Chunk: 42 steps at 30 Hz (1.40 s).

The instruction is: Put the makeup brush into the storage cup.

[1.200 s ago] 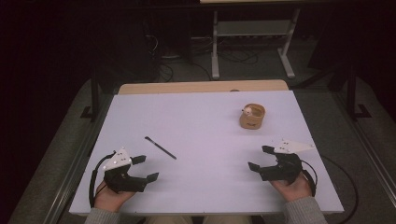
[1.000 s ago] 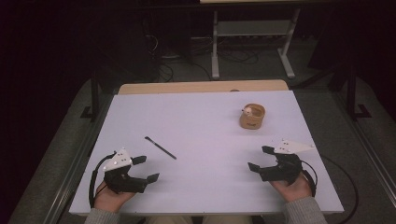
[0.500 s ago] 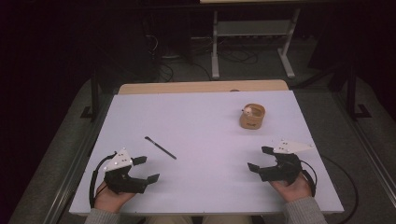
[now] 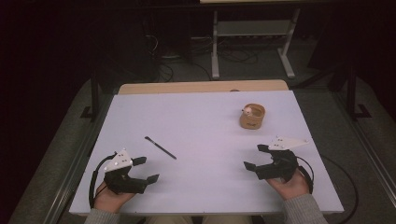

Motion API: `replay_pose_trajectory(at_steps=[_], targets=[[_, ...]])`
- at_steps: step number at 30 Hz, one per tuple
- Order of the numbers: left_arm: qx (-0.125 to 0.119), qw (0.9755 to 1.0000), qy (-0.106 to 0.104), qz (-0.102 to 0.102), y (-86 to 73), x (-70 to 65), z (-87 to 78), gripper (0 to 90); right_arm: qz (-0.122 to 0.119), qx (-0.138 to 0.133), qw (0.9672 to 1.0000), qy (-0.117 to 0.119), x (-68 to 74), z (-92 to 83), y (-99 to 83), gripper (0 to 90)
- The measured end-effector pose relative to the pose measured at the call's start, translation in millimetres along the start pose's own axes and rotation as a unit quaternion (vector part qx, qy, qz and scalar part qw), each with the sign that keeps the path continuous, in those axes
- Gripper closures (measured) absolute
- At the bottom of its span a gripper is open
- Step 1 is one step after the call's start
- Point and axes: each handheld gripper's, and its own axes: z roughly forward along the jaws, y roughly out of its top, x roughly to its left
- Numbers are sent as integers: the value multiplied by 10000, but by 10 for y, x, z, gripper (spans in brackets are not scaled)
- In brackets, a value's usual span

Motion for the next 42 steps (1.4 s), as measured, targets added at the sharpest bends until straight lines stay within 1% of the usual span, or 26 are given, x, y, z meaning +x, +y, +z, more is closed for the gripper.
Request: replay_pose_trajectory(at_steps=[10, 16, 17, 20, 24, 26, 31, 42], targets=[[19, 10000, -20, -8, -16, 24, 6, 193, -84, 145, 9998, 146, 39, 38, 236, 144], [8, 10000, -15, 14, -14, 24, 3, 195, -229, 228, 9992, 248, 85, 100, 413, 144], [-7, 10000, -15, -11, -16, 21, 3, 195, -260, 242, 9990, 271, 94, 113, 443, 144], [-4, 10000, -12, -6, -18, 24, 2, 196, -346, 323, 9984, 319, 122, 163, 525, 144], [-13, 10000, -5, -2, -18, 27, 0, 197, -425, 393, 9976, 383, 135, 208, 597, 144], [-20, 10000, 3, -8, -19, 30, -5, 199, -448, 478, 9969, 439, 157, 254, 670, 143], [-29, 10000, 9, -10, -21, 38, -15, 203, -511, 528, 9957, 566, 192, 337, 792, 144], [6, 10000, 8, -1, -26, 39, -8, 207, -692, 668, 9923, 785, 303, 595, 1091, 145]])
